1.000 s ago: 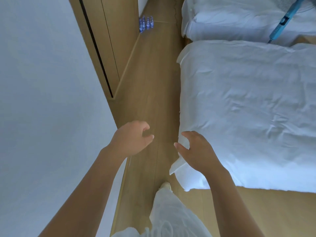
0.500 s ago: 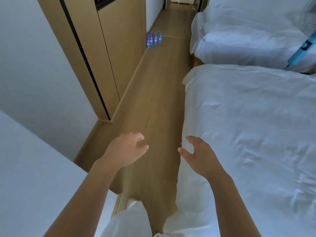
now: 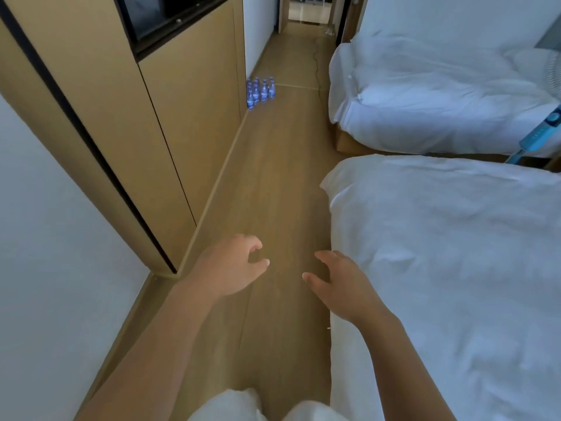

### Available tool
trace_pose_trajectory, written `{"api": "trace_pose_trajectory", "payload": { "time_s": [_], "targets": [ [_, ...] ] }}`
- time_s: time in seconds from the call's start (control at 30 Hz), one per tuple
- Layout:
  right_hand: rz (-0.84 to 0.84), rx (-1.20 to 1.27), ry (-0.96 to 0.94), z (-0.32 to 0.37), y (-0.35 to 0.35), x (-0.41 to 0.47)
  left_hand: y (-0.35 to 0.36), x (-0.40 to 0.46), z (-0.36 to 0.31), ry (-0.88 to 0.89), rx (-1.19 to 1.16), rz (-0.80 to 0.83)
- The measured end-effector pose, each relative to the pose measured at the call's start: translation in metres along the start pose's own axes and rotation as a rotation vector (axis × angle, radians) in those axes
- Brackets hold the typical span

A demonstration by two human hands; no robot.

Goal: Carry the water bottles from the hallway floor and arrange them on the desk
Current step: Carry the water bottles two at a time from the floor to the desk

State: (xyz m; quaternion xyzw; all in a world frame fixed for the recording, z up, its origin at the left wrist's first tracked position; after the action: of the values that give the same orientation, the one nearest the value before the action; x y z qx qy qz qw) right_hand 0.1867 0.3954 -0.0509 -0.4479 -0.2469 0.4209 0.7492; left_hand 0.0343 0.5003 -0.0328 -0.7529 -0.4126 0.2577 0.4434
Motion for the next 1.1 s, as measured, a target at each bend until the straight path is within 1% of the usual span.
{"api": "trace_pose_trajectory", "payload": {
  "time_s": [0.17, 0.37, 0.47, 0.63, 0.8, 1.1],
  "targets": [
    [0.005, -0.003, 0.009, 0.003, 0.006, 0.085, -0.005, 0.088, 0.002, 0.012, 0.011, 0.008],
    [-0.013, 0.039, 0.003, -0.012, 0.011, 0.199, 0.003, 0.209, -0.007, 0.008, 0.037, 0.008],
    [-0.024, 0.053, -0.013, -0.025, 0.003, 0.271, 0.009, 0.279, -0.022, -0.002, 0.059, -0.007],
    [-0.015, 0.003, -0.041, -0.048, -0.023, 0.386, 0.018, 0.383, -0.049, -0.033, 0.114, 0.014],
    [-0.01, -0.018, -0.084, -0.063, -0.034, 0.482, 0.021, 0.473, -0.064, -0.05, 0.16, -0.023],
    [0.028, -0.04, -0.093, -0.075, -0.024, 0.633, 0.041, 0.627, -0.055, -0.065, 0.105, -0.025]
  ]
}}
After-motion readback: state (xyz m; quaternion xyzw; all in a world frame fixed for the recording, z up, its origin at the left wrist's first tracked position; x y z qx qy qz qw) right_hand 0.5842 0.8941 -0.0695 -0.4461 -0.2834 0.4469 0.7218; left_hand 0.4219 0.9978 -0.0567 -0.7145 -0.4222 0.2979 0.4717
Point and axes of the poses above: each hand's wrist, its own x-axis towards the middle knuckle, its own y-axis out of the palm, z = x × y, the point moved 8 cm from there along x, towards the middle knuckle, and after that the axes turned 15 degrees about -z, right-handed, at the moved point
